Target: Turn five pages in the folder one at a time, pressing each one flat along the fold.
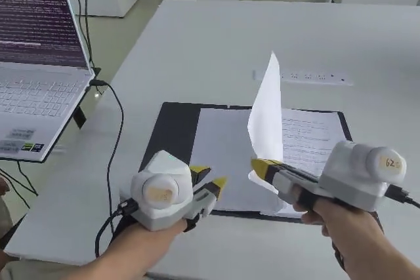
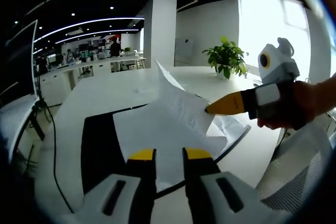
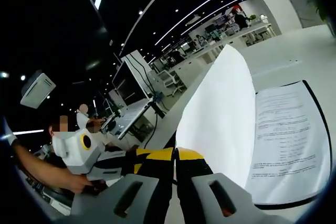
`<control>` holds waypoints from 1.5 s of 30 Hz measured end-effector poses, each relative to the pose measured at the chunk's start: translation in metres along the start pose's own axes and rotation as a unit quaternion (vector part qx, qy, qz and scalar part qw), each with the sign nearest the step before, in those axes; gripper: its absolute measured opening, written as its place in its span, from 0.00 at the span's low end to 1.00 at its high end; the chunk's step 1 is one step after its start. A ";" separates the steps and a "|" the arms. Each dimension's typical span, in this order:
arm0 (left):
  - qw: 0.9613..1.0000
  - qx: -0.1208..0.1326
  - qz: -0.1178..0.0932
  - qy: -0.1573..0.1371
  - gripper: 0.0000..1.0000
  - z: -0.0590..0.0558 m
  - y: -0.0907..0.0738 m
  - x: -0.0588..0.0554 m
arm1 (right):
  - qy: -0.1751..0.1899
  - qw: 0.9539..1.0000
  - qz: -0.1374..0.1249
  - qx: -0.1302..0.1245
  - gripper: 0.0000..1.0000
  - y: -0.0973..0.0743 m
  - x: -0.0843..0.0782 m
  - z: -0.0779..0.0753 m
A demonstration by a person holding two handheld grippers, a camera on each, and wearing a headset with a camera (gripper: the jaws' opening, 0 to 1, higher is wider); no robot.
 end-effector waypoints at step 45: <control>0.997 0.056 0.025 -0.045 0.16 0.046 -0.044 -0.037 | 0.011 0.988 0.156 0.001 0.03 0.097 -0.098 0.003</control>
Point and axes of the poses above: the centre of the closed fingertips' face, and the gripper's own axes: y roughly forward along the fingers, z roughly to its left, x roughly out of its top, the point moved 3 cm from there along -y, roughly backward along the fingers, and after that the axes turned 2 degrees about -x, right-handed, at the moved point
